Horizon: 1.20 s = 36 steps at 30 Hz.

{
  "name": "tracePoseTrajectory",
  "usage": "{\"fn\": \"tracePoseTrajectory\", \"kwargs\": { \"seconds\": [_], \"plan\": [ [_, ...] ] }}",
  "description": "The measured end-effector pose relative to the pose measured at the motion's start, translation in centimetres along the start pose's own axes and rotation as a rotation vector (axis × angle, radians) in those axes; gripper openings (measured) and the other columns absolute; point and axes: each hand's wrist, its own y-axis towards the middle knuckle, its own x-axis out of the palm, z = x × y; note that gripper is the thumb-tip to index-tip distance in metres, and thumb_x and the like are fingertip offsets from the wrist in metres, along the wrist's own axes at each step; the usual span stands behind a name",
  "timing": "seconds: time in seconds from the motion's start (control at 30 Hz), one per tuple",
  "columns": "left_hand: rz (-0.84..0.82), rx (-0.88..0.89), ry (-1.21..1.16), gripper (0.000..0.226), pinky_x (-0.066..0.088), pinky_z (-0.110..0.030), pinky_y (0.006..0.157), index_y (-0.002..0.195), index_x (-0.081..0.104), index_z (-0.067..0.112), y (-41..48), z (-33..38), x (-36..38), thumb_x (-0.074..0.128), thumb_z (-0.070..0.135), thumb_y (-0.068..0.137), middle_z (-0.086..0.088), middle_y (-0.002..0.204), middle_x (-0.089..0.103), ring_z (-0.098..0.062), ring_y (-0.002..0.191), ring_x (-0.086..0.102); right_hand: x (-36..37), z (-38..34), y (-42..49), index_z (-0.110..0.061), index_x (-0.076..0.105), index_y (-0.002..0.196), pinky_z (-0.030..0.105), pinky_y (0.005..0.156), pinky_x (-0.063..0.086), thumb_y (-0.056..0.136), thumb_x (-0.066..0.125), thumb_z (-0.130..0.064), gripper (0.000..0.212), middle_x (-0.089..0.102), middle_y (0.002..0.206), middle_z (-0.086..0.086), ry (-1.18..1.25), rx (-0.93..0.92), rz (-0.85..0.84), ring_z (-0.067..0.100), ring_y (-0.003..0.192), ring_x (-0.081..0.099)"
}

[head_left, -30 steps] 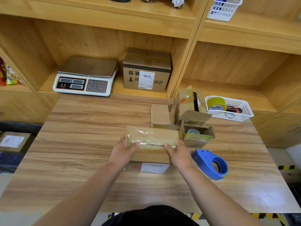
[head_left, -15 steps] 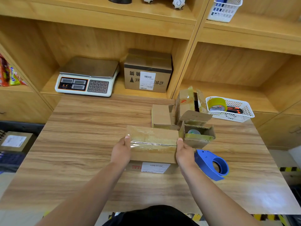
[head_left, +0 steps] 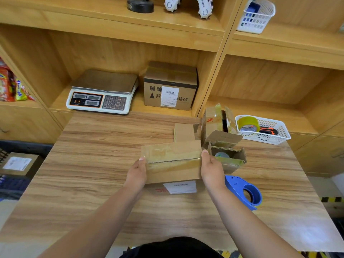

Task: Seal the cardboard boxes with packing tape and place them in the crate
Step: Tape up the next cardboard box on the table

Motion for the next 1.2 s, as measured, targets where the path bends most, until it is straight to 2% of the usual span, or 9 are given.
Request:
{"fn": "tracePoseTrajectory", "kwargs": {
  "seconds": [0.2, 0.3, 0.37, 0.47, 0.57, 0.7, 0.83, 1.0, 1.2],
  "plan": [
    [-0.011, -0.103, -0.132, 0.047, 0.037, -0.034, 0.102, 0.129, 0.053, 0.013, 0.4, -0.5, 0.2, 0.029, 0.042, 0.101, -0.003, 0.124, 0.055, -0.023, 0.112, 0.050, -0.4, -3.2, -0.7, -0.023, 0.068, 0.104, 0.049, 0.100, 0.040, 0.091, 0.025, -0.053, 0.054, 0.069, 0.100, 0.002, 0.157, -0.209, -0.072, 0.023, 0.106, 0.058],
    [0.025, -0.063, 0.036, 0.040, 0.039, -0.034, 0.095, 0.129, 0.050, 0.011, 0.7, -0.8, -0.7, 0.030, 0.032, 0.102, -0.012, 0.126, 0.055, -0.025, 0.105, 0.049, 0.1, -2.8, -1.6, -0.033, 0.059, 0.127, 0.047, 0.112, 0.028, 0.097, 0.036, -0.040, 0.038, 0.057, 0.132, -0.009, 0.043, -0.343, -0.129, 0.015, 0.129, 0.042],
    [0.076, -0.037, 0.192, 0.036, 0.039, -0.037, 0.092, 0.129, 0.045, 0.011, 1.0, -0.2, -1.3, 0.032, 0.028, 0.100, -0.017, 0.126, 0.053, -0.029, 0.104, 0.048, 0.6, -2.7, -2.0, -0.036, 0.051, 0.134, 0.042, 0.116, 0.020, 0.095, 0.045, -0.042, 0.040, 0.048, 0.139, -0.014, 0.011, -0.388, -0.120, 0.007, 0.134, 0.031],
    [0.113, 0.172, 0.295, 0.052, 0.019, -0.040, 0.115, 0.147, 0.027, 0.011, 0.7, 1.9, -1.5, 0.041, 0.026, 0.099, -0.013, 0.151, 0.030, -0.027, 0.139, 0.025, 1.7, -3.0, -2.3, -0.035, 0.041, 0.141, 0.043, 0.115, 0.020, 0.084, 0.051, -0.060, 0.063, 0.040, 0.145, -0.008, -0.130, -0.382, -0.105, 0.010, 0.135, 0.024],
    [0.024, 0.399, 0.166, 0.057, 0.003, -0.029, 0.115, 0.150, 0.021, 0.022, -0.9, 4.3, -0.3, 0.042, 0.035, 0.099, 0.005, 0.158, 0.016, -0.009, 0.145, 0.007, 3.2, -3.6, -2.7, -0.021, 0.027, 0.146, 0.046, 0.115, 0.019, 0.069, 0.053, -0.075, 0.097, 0.029, 0.152, -0.002, -0.240, -0.356, -0.097, 0.017, 0.141, 0.017],
    [-0.110, 0.362, -0.040, 0.069, 0.005, -0.030, 0.118, 0.151, 0.013, 0.027, -2.0, 5.5, 0.3, 0.053, 0.030, 0.095, 0.010, 0.158, 0.008, -0.003, 0.143, 0.006, 4.6, -4.1, -3.2, -0.016, 0.013, 0.150, 0.046, 0.118, 0.008, 0.063, 0.049, -0.080, 0.113, 0.015, 0.158, 0.001, -0.298, -0.339, -0.101, 0.018, 0.145, 0.003],
    [-0.142, 0.306, -0.137, 0.063, 0.009, -0.036, 0.120, 0.151, 0.011, 0.027, -2.3, 5.2, -0.4, 0.046, 0.023, 0.099, 0.008, 0.159, 0.006, -0.005, 0.144, 0.007, 5.2, -4.9, -3.0, -0.013, 0.003, 0.151, 0.047, 0.116, 0.002, 0.056, 0.032, -0.093, 0.128, 0.005, 0.160, 0.001, -0.423, -0.257, -0.127, 0.023, 0.147, -0.004],
    [-0.128, 0.255, -0.137, 0.059, 0.013, -0.037, 0.119, 0.149, 0.014, 0.036, -2.3, 4.7, -1.8, 0.043, 0.027, 0.099, 0.012, 0.157, 0.012, -0.007, 0.143, 0.014, 5.5, -5.6, -2.6, -0.010, 0.004, 0.151, 0.048, 0.111, 0.019, 0.071, 0.041, -0.083, 0.115, 0.005, 0.159, 0.009, -0.509, -0.253, -0.122, 0.032, 0.141, 0.014],
    [-0.160, 0.179, -0.200, 0.055, 0.028, -0.043, 0.114, 0.147, 0.019, 0.042, -2.1, 4.7, -3.6, 0.044, 0.028, 0.099, 0.008, 0.154, 0.027, -0.017, 0.138, 0.032, 5.0, -5.1, -1.9, -0.008, 0.010, 0.151, 0.039, 0.115, 0.017, 0.087, 0.052, -0.058, 0.091, 0.009, 0.159, 0.011, -0.440, -0.343, -0.111, 0.031, 0.142, 0.014]
  ]
}}
